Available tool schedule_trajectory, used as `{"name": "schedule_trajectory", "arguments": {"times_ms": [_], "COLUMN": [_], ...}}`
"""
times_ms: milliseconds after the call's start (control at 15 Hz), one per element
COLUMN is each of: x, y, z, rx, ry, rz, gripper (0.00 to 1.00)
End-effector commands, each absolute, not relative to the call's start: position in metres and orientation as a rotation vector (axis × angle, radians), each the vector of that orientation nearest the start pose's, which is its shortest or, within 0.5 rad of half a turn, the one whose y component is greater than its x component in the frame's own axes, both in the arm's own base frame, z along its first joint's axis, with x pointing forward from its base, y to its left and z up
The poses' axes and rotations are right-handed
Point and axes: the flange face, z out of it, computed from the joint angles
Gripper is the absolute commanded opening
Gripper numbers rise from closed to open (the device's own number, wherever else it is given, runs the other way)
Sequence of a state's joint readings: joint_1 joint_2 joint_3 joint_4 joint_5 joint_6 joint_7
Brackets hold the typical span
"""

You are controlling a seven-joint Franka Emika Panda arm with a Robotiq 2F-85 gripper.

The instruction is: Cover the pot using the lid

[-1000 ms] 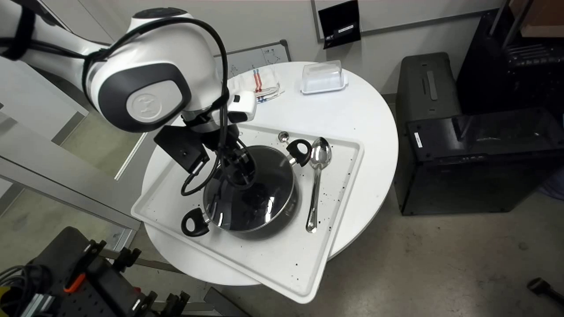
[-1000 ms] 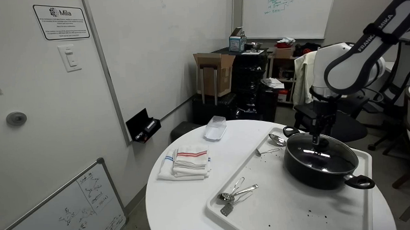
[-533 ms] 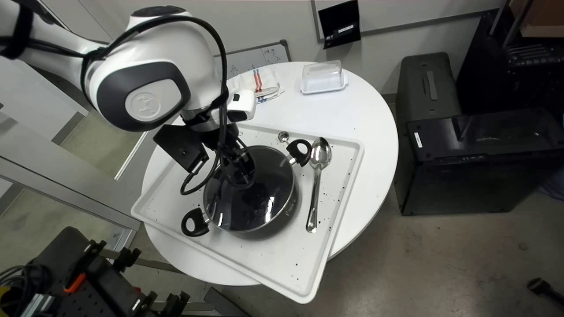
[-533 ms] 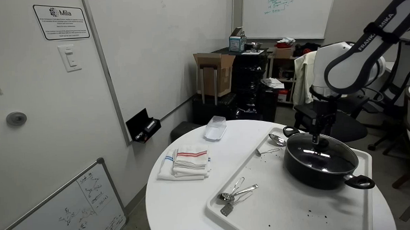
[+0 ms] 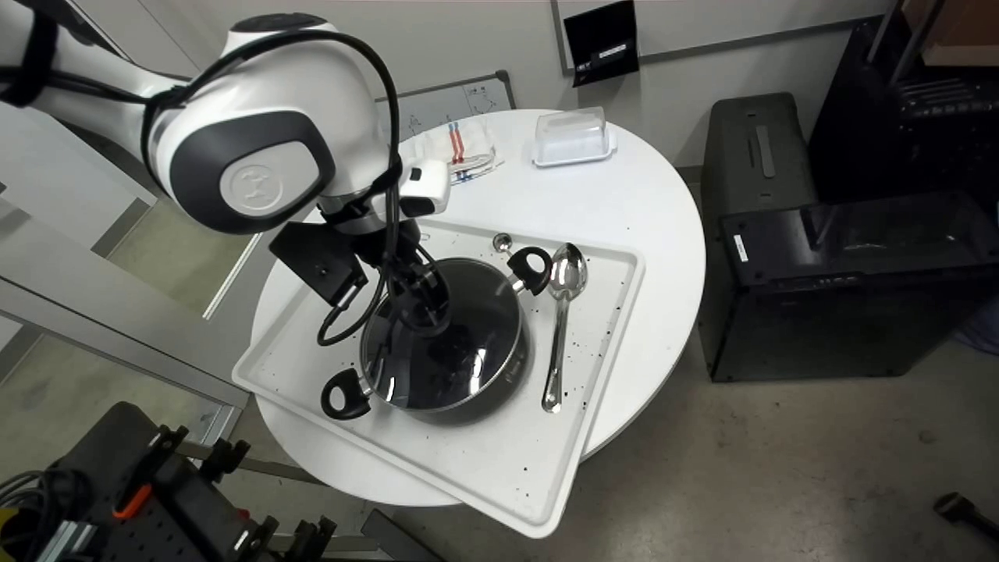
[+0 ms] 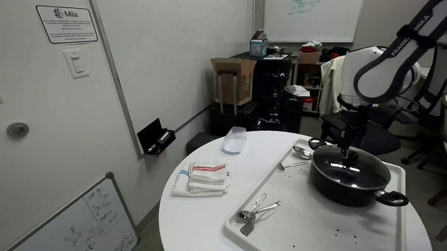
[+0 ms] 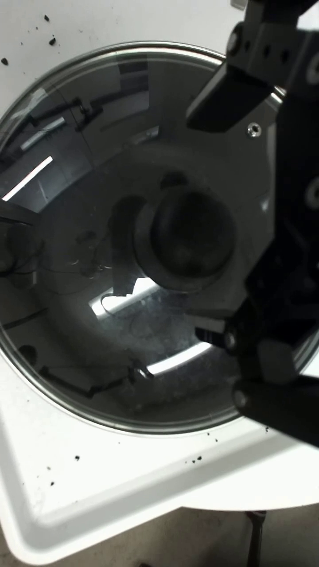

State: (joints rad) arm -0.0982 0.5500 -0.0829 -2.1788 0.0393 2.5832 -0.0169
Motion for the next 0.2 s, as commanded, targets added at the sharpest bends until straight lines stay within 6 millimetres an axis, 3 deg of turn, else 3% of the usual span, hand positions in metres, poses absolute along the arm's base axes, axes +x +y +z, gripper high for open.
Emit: {"name": "schedule_trajectory", "arguments": {"times_ms": [0,133], "x": [0.5222,0.5211], "y": [-0.0934,-0.0915], "z": [0.1294,0.1297], "rx": [-3.14,-3.145], "ry": [0.315,0.321], "rz": [0.248,0.255], "gripper": [1.0,1.0]}}
